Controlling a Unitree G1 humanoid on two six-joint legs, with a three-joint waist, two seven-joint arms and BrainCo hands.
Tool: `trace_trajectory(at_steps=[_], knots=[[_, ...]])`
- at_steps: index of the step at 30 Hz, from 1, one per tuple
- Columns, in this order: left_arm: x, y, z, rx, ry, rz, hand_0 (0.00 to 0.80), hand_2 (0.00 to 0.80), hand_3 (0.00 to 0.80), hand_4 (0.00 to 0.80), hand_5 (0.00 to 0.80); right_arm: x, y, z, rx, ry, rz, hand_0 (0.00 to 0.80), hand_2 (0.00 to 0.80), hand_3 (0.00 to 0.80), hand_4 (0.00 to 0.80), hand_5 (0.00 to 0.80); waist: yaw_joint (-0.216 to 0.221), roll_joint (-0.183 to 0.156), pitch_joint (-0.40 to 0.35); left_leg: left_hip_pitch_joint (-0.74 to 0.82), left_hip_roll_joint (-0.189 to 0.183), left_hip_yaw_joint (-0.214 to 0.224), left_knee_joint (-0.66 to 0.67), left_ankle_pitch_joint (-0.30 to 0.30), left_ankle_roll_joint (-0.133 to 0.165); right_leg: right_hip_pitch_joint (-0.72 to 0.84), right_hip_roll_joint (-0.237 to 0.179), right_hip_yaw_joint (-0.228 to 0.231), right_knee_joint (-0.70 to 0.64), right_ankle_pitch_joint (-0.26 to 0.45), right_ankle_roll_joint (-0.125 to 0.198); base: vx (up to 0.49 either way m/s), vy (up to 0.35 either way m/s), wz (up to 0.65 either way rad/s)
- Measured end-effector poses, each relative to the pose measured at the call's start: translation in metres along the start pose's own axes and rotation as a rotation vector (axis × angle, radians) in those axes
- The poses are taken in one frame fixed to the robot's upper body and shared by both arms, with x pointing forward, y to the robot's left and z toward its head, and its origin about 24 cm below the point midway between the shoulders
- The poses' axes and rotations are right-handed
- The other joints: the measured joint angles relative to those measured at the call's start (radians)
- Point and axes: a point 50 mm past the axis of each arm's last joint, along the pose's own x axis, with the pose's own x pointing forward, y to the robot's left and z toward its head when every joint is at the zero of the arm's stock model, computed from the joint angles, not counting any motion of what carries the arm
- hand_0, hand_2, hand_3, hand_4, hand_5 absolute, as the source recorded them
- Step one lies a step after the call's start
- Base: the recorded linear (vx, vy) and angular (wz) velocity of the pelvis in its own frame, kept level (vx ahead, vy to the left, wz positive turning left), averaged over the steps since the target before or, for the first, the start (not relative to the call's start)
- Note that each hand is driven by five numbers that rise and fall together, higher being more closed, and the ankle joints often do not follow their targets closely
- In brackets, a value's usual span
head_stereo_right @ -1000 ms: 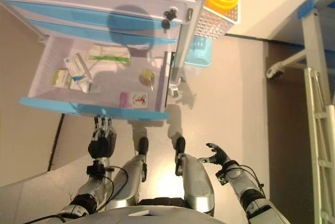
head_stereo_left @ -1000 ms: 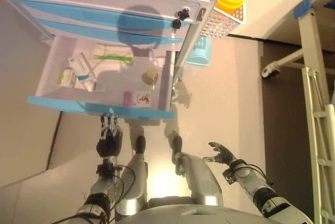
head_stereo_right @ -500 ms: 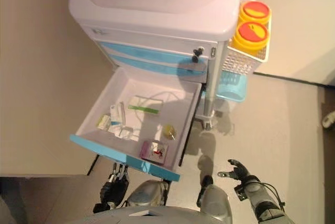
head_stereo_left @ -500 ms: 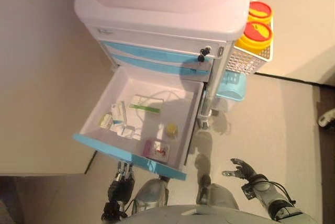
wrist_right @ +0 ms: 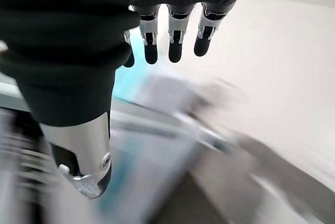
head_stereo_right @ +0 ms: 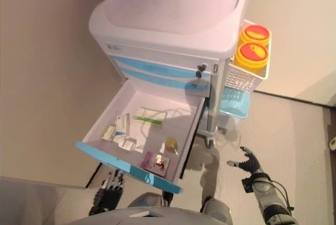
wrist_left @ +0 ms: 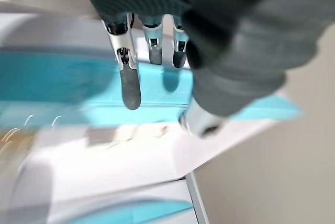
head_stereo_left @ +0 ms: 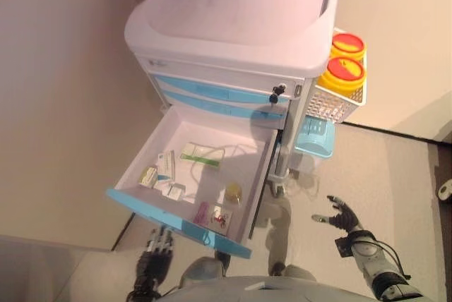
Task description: Open the drawer and pick up the medicine
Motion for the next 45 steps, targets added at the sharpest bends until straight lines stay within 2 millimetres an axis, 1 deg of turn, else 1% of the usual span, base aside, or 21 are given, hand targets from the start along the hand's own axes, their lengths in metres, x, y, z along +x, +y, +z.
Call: trace_trajectory(at_steps=[2,4,6,8,9,11,12,15,17,19,22,23,26,27,30,34,36,38,39,43,45], knots=[[-0.003,0.010,0.017,0.166,0.003,0.136,0.000,0.000,0.000,0.000,0.000,0.004,-0.011,0.022,-0.069,-0.105,-0.026,0.000,0.000,0.000,0.000,0.000,-0.003,-0.009,-0.004,0.006,0.001,0.012,-0.009,-0.001,0.002,-0.003,0.005,0.017,-0.001,0.001,0.001,0.011,0.038,-0.07],[-0.010,0.025,0.025,0.408,0.070,0.320,0.000,0.000,0.000,0.000,0.000,0.005,-0.018,0.060,-0.200,-0.293,-0.021,0.000,0.000,0.000,0.000,0.000,-0.014,-0.021,-0.005,0.003,0.001,0.025,-0.010,-0.003,0.008,-0.009,0.007,0.032,-0.009,0.010,0.006,-0.005,0.049,-0.19],[-0.022,0.040,0.026,0.707,0.182,0.442,0.000,0.000,0.000,0.000,0.000,-0.001,-0.021,0.099,-0.287,-0.482,-0.015,0.000,0.000,0.000,0.000,0.000,-0.026,-0.041,-0.016,0.003,0.000,0.040,-0.012,-0.004,0.013,-0.005,0.011,0.050,-0.032,0.025,0.012,-0.021,0.075,-0.23],[-0.024,0.042,0.024,0.962,0.279,0.450,0.000,0.000,0.000,0.000,0.000,-0.010,-0.026,0.130,-0.353,-0.639,0.000,0.000,0.000,0.000,0.000,0.000,-0.032,-0.053,-0.024,0.000,-0.001,0.050,-0.016,-0.004,0.019,-0.001,0.012,0.060,-0.057,0.041,0.020,-0.006,0.083,-0.17],[-0.023,0.042,0.024,1.038,0.307,0.443,0.000,0.000,0.000,0.000,0.000,-0.016,-0.027,0.145,-0.372,-0.715,0.015,0.000,0.000,0.000,0.000,0.000,-0.036,-0.064,-0.025,-0.001,-0.001,0.058,-0.023,0.000,0.024,-0.001,0.014,0.069,-0.071,0.049,0.023,0.007,0.073,-0.17],[-0.022,0.042,0.021,1.074,0.338,0.442,0.000,0.000,0.000,0.000,0.000,-0.023,-0.025,0.168,-0.387,-0.831,0.048,0.000,0.000,0.000,0.000,0.000,-0.036,-0.080,-0.027,0.000,-0.002,0.069,-0.033,0.004,0.032,0.004,0.015,0.082,-0.100,0.071,0.027,0.009,0.046,-0.16],[-0.022,0.043,0.019,1.068,0.352,0.452,0.000,0.000,0.000,0.000,0.000,-0.026,-0.020,0.179,-0.395,-0.885,0.074,0.000,0.000,0.000,0.000,0.000,-0.040,-0.082,-0.027,0.003,-0.001,0.072,-0.041,0.006,0.037,0.011,0.015,0.085,-0.116,0.079,0.033,0.008,0.012,-0.10],[-0.019,0.042,0.016,1.077,0.381,0.464,0.000,0.000,0.000,0.000,0.000,-0.029,0.000,0.201,-0.424,-0.994,0.170,0.000,0.000,0.000,0.000,0.000,-0.049,-0.084,-0.026,0.005,-0.005,0.074,-0.048,0.005,0.047,0.033,0.017,0.104,-0.158,0.100,0.045,0.001,-0.001,-0.03],[-0.017,0.041,0.011,1.157,0.419,0.452,0.000,0.000,0.000,0.000,0.000,-0.029,0.016,0.217,-0.456,-1.047,0.240,0.000,0.000,0.000,0.000,0.000,-0.042,-0.088,-0.022,0.003,-0.007,0.074,-0.050,0.008,0.050,0.039,0.017,0.104,-0.178,0.113,0.047,-0.006,-0.015,0.03],[-0.014,0.038,0.004,1.215,0.448,0.428,0.000,0.000,0.000,0.000,0.000,-0.027,0.025,0.227,-0.481,-1.073,0.272,0.000,0.000,0.000,0.000,0.000,-0.022,-0.092,-0.009,0.005,-0.007,0.072,-0.051,0.010,0.051,0.055,0.019,0.100,-0.205,0.127,0.048,0.000,-0.023,0.09],[-0.012,0.036,-0.002,1.243,0.460,0.416,0.000,0.000,0.000,0.000,0.000,-0.015,0.031,0.230,-0.507,-1.023,0.278,0.000,0.000,0.000,0.000,0.000,0.011,-0.104,0.007,0.005,-0.007,0.062,-0.063,0.022,0.049,0.071,0.019,0.078,-0.230,0.136,0.047,0.012,-0.033,0.23],[-0.011,0.035,-0.003,1.251,0.456,0.415,0.000,0.000,0.000,0.000,0.000,-0.009,0.034,0.230,-0.545,-0.998,0.281,0.000,0.000,0.000,0.000,0.000,0.022,-0.109,0.016,0.002,-0.007,0.060,-0.064,0.025,0.049,0.073,0.019,0.072,-0.234,0.137,0.046,0.016,-0.044,0.24],[-0.007,0.030,-0.002,1.320,0.454,0.400,0.000,0.000,0.000,0.000,0.000,0.010,0.048,0.219,-0.630,-0.894,0.302,0.000,0.000,0.000,0.000,0.000,0.051,-0.118,0.028,-0.004,-0.008,0.055,-0.064,0.029,0.048,0.093,0.019,0.043,-0.262,0.144,0.045,0.000,-0.044,0.27],[-0.003,0.026,-0.003,1.356,0.448,0.375,0.000,0.000,0.000,0.000,0.000,0.015,0.051,0.215,-0.654,-0.865,0.306,0.000,0.000,0.000,0.000,0.000,0.064,-0.120,0.033,-0.007,-0.008,0.051,-0.064,0.030,0.048,0.093,0.019,0.038,-0.264,0.144,0.045,-0.028,-0.041,0.25],[0.012,0.009,-0.002,1.428,0.416,0.305,0.000,0.000,0.000,0.000,0.000,0.024,0.059,0.215,-0.704,-0.832,0.308,0.000,0.000,0.000,0.000,0.000,0.090,-0.116,0.058,-0.022,-0.011,0.032,-0.064,0.036,0.046,0.091,0.019,0.016,-0.267,0.145,0.044,-0.058,-0.042,0.22],[0.032,-0.019,0.003,1.460,0.325,0.218,0.000,0.000,0.000,0.000,0.000,0.030,0.068,0.218,-0.786,-0.831,0.306,0.000,0.000,0.000,0.000,0.000,0.106,-0.116,0.075,-0.044,-0.014,0.021,-0.064,0.044,0.046,0.086,0.019,-0.010,-0.280,0.146,0.042,-0.059,-0.025,0.20],[0.039,-0.032,0.004,1.438,0.270,0.173,0.000,0.000,0.000,0.000,0.000,0.033,0.071,0.221,-0.840,-0.836,0.305,0.000,0.000,0.000,0.000,0.000,0.112,-0.118,0.089,-0.047,-0.014,0.021,-0.064,0.045,0.046,0.085,0.019,-0.010,-0.281,0.146,0.042,-0.013,-0.002,0.04],[0.042,-0.038,0.005,1.371,0.231,0.148,0.000,0.000,0.000,0.000,0.000,0.034,0.076,0.225,-0.870,-0.850,0.302,0.000,0.000,0.000,0.000,0.000,0.113,-0.120,0.095,-0.047,-0.016,0.019,-0.067,0.045,0.046,0.086,0.018,-0.011,-0.285,0.147,0.042,0.000,0.000,0.00],[0.044,-0.040,0.005,1.328,0.216,0.139,0.000,0.000,0.000,0.000,0.000,0.035,0.077,0.223,-0.890,-0.847,0.303,0.000,0.000,0.000,0.000,0.000,0.113,-0.120,0.096,-0.048,-0.016,0.018,-0.069,0.045,0.047,0.086,0.018,-0.012,-0.289,0.148,0.044,0.000,0.000,0.00],[0.046,-0.046,0.009,1.196,0.157,0.127,0.000,0.000,0.000,0.000,0.000,0.041,0.080,0.206,-0.998,-0.805,0.336,0.000,0.000,0.000,0.000,0.000,0.136,-0.123,0.098,-0.048,-0.018,0.014,-0.077,0.046,0.047,0.093,0.019,-0.018,-0.305,0.151,0.046,0.018,-0.023,0.05],[0.046,-0.047,0.011,1.157,0.138,0.130,0.000,0.000,0.000,0.000,0.000,0.042,0.083,0.198,-1.050,-0.794,0.367,0.000,0.000,0.000,0.000,0.000,0.144,-0.126,0.101,-0.048,-0.018,0.008,-0.078,0.046,0.047,0.102,0.019,-0.031,-0.317,0.152,0.046,0.010,-0.025,0.14]])
